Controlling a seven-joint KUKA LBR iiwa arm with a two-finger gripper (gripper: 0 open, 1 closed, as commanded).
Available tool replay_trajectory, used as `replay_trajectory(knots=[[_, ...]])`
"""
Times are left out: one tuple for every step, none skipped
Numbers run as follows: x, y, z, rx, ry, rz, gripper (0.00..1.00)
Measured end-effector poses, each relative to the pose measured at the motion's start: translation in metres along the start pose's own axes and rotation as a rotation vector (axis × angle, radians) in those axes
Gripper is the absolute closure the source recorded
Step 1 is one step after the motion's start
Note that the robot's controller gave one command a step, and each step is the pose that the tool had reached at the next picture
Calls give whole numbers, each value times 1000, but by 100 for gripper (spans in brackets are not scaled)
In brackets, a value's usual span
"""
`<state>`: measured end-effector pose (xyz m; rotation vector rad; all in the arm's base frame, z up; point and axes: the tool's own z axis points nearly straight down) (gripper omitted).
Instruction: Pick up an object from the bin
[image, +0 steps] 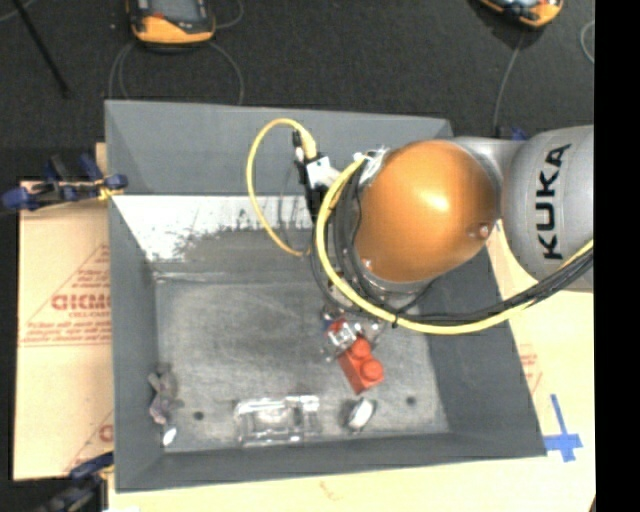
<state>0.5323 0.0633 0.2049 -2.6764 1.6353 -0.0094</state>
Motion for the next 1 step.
replay_trajectory(knots=[[-1, 1, 4, -8, -5, 2, 100]])
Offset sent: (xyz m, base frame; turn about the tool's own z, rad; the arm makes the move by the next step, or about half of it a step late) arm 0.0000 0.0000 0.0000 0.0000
